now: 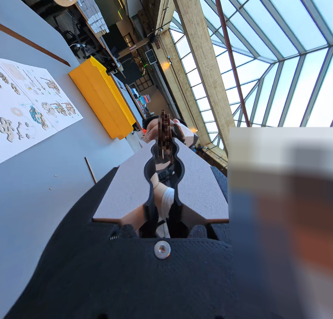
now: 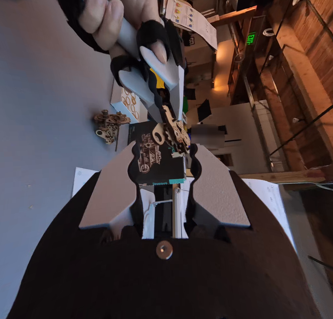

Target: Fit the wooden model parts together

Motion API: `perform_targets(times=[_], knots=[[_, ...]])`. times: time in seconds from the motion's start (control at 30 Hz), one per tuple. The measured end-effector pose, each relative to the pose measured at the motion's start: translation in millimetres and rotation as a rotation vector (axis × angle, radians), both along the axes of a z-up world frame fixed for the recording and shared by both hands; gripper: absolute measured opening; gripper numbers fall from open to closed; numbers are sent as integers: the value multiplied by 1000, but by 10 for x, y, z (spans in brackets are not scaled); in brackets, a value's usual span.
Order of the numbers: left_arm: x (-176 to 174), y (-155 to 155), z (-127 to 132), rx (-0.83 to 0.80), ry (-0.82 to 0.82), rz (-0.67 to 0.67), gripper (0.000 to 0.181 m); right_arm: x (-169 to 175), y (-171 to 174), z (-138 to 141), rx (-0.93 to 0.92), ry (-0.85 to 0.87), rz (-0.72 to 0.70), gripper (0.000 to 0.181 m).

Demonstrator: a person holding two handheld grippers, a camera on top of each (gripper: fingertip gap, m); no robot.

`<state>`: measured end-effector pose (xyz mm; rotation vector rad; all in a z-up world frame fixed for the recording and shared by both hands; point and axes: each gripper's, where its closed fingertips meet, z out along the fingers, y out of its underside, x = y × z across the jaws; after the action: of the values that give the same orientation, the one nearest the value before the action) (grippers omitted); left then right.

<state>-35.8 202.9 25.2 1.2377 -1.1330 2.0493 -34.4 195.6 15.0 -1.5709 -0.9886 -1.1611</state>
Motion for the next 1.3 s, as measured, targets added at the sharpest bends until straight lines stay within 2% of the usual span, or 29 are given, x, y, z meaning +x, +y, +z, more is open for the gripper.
perform_targets(times=[0.03, 0.13, 0.27, 0.4, 0.43, 0.5, 0.6, 0.73, 0.83, 0.93, 1.0, 1.07, 1.17, 1.23, 1.3], knots=[[13, 5, -12, -32, 26, 4, 11, 19, 11, 4, 16, -41, -15, 46], [42, 6, -71, -78, 84, 2, 11, -30, 31, -30, 22, -117, 3, 37], [63, -6, -121, -96, 130, 6, 11, 160, 40, -40, 25, -183, -107, 23], [71, -25, -111, -64, 111, 29, 13, 170, 18, 7, 66, -54, -89, 11], [57, -22, -37, -66, 66, 29, 16, 161, 6, 58, 93, 13, -68, 11], [54, 18, 42, 0, -18, 45, 35, 163, -30, 128, 117, 176, -27, 11], [45, 193, 277, 152, -292, 150, 42, 83, -79, 248, 142, 447, 85, 11], [-83, 165, 305, 654, -770, 283, 56, -99, -120, 397, 157, 685, 234, 11], [-233, 30, 349, 787, -976, 355, 49, -271, -133, 406, 105, 838, 348, 10], [-391, -192, 301, 812, -1066, 281, 42, -416, -160, 448, 90, 950, 466, 12], [-410, -249, 283, 853, -1115, 302, 32, -492, -192, 470, 91, 979, 540, 11], [-471, -296, 300, 871, -1186, 329, 15, -493, -179, 420, 71, 995, 553, 11], [-458, -286, 298, 984, -1264, 397, 12, -399, -141, 303, 34, 985, 508, 14], [-373, -252, 215, 1134, -1268, 405, 11, -256, -111, 203, -2, 909, 391, 30], [-296, -212, 121, 1298, -1288, 418, 11, -59, -91, 121, -31, 777, 201, 33]])
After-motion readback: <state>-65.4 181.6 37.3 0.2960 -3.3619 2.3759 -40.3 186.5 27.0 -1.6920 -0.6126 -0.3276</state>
